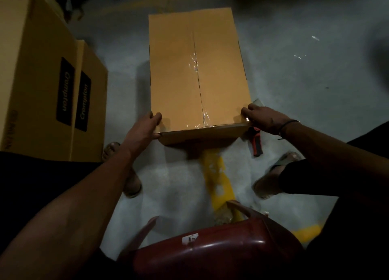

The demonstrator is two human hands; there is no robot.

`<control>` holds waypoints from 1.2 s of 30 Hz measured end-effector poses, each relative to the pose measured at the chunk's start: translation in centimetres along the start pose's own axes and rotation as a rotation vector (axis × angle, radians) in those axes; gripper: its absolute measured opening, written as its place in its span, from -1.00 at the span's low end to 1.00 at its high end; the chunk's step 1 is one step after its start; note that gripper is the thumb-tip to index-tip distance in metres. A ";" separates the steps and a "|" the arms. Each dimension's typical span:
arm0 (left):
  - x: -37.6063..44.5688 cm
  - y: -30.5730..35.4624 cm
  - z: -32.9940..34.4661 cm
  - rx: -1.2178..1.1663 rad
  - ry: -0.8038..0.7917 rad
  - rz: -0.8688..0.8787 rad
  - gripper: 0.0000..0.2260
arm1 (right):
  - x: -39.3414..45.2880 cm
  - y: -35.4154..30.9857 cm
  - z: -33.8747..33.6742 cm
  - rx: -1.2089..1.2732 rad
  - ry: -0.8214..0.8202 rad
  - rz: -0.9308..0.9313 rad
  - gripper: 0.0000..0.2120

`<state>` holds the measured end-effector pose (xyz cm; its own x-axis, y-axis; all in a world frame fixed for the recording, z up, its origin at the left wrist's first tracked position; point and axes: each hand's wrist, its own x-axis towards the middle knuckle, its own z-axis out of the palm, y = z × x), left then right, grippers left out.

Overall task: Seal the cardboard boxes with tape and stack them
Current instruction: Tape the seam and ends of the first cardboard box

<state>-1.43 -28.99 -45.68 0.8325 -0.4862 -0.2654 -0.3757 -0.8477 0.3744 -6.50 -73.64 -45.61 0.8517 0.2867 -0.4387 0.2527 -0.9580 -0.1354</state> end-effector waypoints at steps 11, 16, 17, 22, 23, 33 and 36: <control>0.0 -0.3 0.1 0.021 -0.020 0.060 -0.63 | -0.6 0.2 -0.5 -0.210 0.060 -0.193 -0.44; -0.6 -0.4 -0.6 -0.050 -0.031 0.050 -0.66 | -1.5 -0.3 -0.4 -0.283 0.109 -0.046 -0.52; -0.9 -0.4 -0.7 -0.071 0.004 0.014 -0.65 | -1.9 -0.6 -0.7 -0.260 0.127 0.042 -0.58; -2.1 -0.6 1.0 -0.090 0.202 -0.501 -0.55 | -2.6 -2.0 -0.3 -0.063 0.146 0.486 -0.71; -2.4 -0.6 1.5 -0.126 0.192 -0.595 -0.51 | -2.7 -2.2 0.0 0.029 0.155 0.551 -0.72; 0.8 2.5 1.1 -0.792 0.099 -0.956 -0.68 | -1.7 -4.6 -0.4 0.676 0.216 0.766 -0.70; 1.4 3.7 0.2 -0.781 0.095 -0.951 -0.68 | -1.4 -4.4 -0.9 0.828 0.217 0.795 -0.66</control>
<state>-1.75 -32.90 -44.84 0.6802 0.2998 -0.6690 0.7123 -0.4859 0.5065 -8.39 -69.79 -43.62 0.7159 -0.4762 -0.5106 -0.6957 -0.5484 -0.4639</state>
